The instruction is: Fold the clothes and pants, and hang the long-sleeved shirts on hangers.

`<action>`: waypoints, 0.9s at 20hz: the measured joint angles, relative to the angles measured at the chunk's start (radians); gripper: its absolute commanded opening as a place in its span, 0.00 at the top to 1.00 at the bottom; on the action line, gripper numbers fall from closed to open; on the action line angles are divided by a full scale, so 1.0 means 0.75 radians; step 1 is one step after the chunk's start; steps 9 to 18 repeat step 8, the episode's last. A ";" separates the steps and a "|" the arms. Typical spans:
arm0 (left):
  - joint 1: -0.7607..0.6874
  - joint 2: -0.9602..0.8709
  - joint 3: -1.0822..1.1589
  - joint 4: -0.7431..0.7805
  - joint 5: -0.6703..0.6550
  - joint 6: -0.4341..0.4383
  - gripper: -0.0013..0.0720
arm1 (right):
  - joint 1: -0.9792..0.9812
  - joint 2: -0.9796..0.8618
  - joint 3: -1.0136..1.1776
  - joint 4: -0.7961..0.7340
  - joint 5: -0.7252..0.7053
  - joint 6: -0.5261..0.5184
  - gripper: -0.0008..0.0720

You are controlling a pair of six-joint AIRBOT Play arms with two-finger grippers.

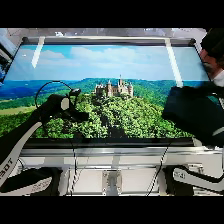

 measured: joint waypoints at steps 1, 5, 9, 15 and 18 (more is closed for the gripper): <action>0.000 0.000 0.000 0.000 -0.001 0.000 0.76 | 0.133 -0.006 0.000 -0.045 0.004 0.038 0.96; 0.000 0.000 0.000 0.000 0.000 0.000 0.76 | 0.576 -0.061 0.000 -0.189 0.041 0.184 0.96; 0.000 0.000 0.000 0.001 0.000 -0.001 0.76 | 0.787 -0.121 0.000 -0.237 0.069 0.264 0.96; 0.000 0.000 0.000 0.001 0.000 -0.001 0.76 | 0.787 -0.121 0.000 -0.237 0.069 0.264 0.96; 0.000 0.000 0.000 0.001 0.000 -0.001 0.76 | 0.787 -0.121 0.000 -0.237 0.069 0.264 0.96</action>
